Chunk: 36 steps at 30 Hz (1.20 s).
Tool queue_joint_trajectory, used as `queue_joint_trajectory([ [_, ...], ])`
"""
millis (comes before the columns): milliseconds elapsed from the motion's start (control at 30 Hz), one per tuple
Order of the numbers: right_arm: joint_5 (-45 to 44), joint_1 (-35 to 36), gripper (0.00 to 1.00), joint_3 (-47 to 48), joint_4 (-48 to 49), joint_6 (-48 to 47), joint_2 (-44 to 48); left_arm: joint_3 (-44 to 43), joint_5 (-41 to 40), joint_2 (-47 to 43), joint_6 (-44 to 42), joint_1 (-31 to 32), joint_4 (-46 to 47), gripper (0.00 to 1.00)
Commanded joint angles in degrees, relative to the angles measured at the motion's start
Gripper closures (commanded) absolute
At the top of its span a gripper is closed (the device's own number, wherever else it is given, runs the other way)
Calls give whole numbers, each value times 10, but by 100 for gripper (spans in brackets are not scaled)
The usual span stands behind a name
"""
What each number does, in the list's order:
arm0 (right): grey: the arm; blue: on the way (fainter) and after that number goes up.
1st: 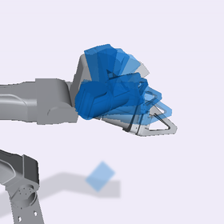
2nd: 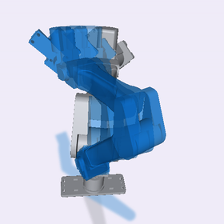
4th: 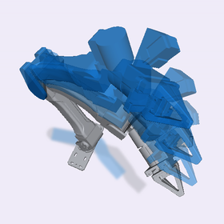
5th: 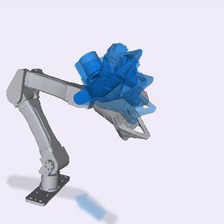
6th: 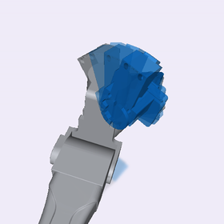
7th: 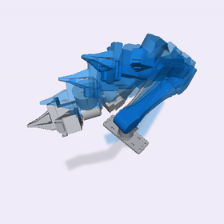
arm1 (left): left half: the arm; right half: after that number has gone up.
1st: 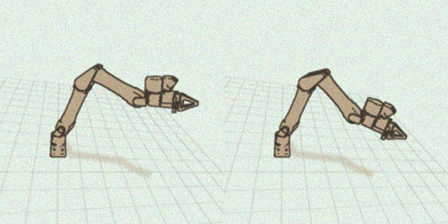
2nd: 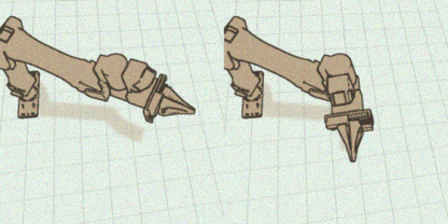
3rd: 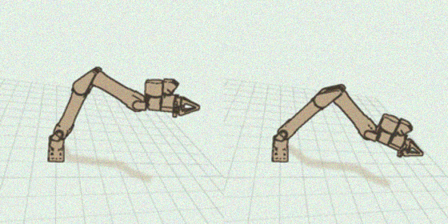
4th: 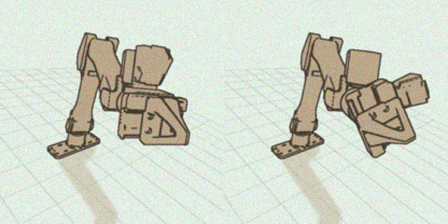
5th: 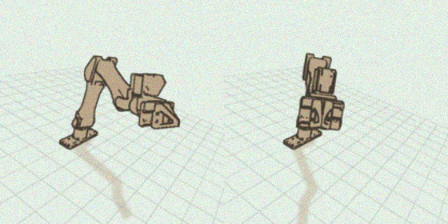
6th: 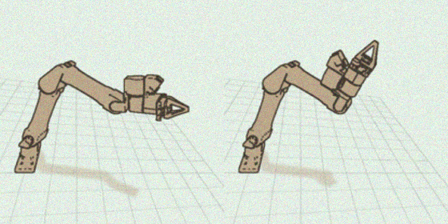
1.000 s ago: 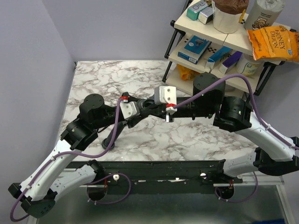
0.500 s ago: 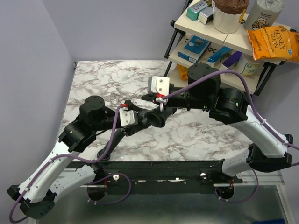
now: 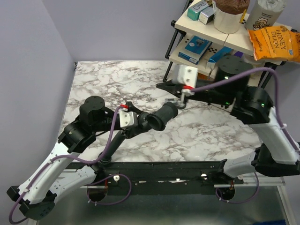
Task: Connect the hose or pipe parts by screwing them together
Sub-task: Install the adaptor on the pipeline.
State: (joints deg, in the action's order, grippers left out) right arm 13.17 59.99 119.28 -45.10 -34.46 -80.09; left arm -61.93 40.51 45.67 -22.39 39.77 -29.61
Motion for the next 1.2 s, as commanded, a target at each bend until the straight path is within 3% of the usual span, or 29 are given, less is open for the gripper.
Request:
queue_joint_trajectory([
  [0,67,0,99,-26,-15,-17,75,-9,-48,17,50,0,24,100],
  [300,116,1,99,-186,-92,-56,156,-34,-86,42,95,-21,70,100],
  [500,100,8,99,-210,-135,-63,120,-45,-70,52,108,-23,79,100],
  [1167,62,9,99,-232,23,-96,93,-40,-30,43,73,-22,40,100],
])
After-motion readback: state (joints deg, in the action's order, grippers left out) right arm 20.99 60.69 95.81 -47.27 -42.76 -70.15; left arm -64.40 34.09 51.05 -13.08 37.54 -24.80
